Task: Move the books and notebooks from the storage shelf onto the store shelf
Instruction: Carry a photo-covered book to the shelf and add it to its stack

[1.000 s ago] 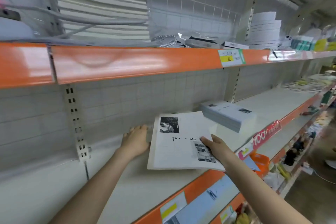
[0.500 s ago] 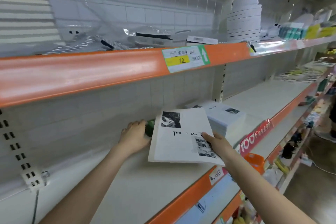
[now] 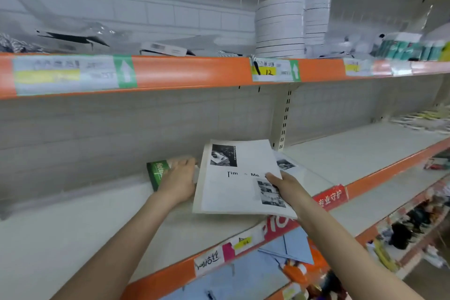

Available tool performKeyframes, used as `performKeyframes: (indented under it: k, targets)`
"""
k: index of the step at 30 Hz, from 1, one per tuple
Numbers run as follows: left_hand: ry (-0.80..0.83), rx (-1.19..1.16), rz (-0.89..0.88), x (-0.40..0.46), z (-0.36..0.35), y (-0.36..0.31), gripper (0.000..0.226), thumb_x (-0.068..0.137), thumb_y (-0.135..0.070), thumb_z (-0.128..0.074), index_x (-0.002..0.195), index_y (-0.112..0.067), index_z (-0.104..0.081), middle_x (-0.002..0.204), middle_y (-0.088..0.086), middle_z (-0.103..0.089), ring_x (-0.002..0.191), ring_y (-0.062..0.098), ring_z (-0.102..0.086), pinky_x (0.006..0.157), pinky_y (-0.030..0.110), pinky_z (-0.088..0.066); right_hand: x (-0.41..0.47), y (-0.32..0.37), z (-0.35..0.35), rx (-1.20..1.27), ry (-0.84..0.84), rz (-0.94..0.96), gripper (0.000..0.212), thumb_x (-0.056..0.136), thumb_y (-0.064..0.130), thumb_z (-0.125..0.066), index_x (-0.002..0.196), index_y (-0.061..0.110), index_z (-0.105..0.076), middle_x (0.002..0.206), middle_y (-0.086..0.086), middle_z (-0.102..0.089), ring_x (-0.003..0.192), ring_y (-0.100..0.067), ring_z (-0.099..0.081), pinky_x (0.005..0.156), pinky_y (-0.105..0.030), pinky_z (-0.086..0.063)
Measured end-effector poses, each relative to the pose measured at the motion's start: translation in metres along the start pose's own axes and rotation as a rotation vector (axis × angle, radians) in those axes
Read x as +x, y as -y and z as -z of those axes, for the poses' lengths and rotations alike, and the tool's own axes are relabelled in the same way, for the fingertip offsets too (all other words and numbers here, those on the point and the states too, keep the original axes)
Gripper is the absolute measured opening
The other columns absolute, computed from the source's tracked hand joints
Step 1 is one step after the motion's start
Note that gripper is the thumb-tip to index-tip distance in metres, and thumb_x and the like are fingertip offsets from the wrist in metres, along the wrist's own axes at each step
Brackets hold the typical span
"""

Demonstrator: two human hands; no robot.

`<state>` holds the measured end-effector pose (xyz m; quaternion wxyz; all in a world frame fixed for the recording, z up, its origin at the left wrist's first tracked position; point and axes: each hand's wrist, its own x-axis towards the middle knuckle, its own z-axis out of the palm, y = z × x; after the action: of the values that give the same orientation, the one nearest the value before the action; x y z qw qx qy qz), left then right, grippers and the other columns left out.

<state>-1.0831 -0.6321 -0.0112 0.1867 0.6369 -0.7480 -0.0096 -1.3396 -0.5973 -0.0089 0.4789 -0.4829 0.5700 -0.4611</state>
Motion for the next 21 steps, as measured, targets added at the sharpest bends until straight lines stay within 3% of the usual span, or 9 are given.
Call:
performKeyframes:
  k: [3,8,11,18,21]
  targets:
    - [0.010,0.056,0.047,-0.001,-0.018,-0.029,0.031,0.091,-0.020,-0.049,0.122,-0.017,-0.042,0.121,0.007,-0.051,0.118,0.029,-0.044,0.088,0.041,-0.043,0.008,0.001,0.029,-0.054,0.026,-0.002,0.029,0.098,0.025,-0.050,0.123,0.011,-0.057,0.112,-0.008,-0.064,0.095,-0.023,-0.060,0.063,-0.022,-0.044]
    - [0.031,0.126,0.058,-0.005,-0.041,-0.059,0.033,0.088,-0.019,-0.051,0.120,-0.018,-0.042,0.115,0.008,-0.054,0.111,0.029,-0.048,0.079,0.038,-0.037,0.016,-0.007,0.063,-0.023,0.076,-0.040,0.021,0.099,0.024,-0.049,0.115,0.015,-0.059,0.100,-0.007,-0.068,0.075,-0.019,-0.064,0.051,-0.022,-0.048]
    - [0.032,0.136,0.074,-0.004,-0.048,-0.066,0.039,0.090,-0.020,-0.050,0.127,-0.019,-0.040,0.124,0.007,-0.052,0.116,0.028,-0.045,0.086,0.038,-0.037,0.021,-0.016,0.075,-0.006,0.091,-0.061,0.020,0.098,0.024,-0.050,0.113,0.013,-0.059,0.097,-0.010,-0.069,0.073,-0.021,-0.065,0.053,-0.025,-0.050]
    - [0.045,0.073,0.120,0.012,-0.055,-0.085,0.056,0.089,-0.029,-0.056,0.139,-0.016,-0.033,0.138,0.008,-0.044,0.128,0.029,-0.036,0.097,0.039,-0.035,0.043,-0.022,0.095,-0.065,0.113,-0.073,0.018,0.098,0.023,-0.050,0.106,0.009,-0.058,0.080,-0.003,-0.066,0.059,-0.013,-0.063,0.041,-0.015,-0.043]
    - [0.030,0.061,0.124,0.024,-0.061,-0.092,0.055,0.090,-0.028,-0.055,0.139,-0.016,-0.033,0.138,0.008,-0.045,0.129,0.028,-0.036,0.099,0.039,-0.036,0.061,-0.018,0.104,-0.093,0.130,-0.068,0.023,0.098,0.024,-0.050,0.113,0.008,-0.059,0.085,-0.003,-0.067,0.066,-0.014,-0.064,0.049,-0.020,-0.046]
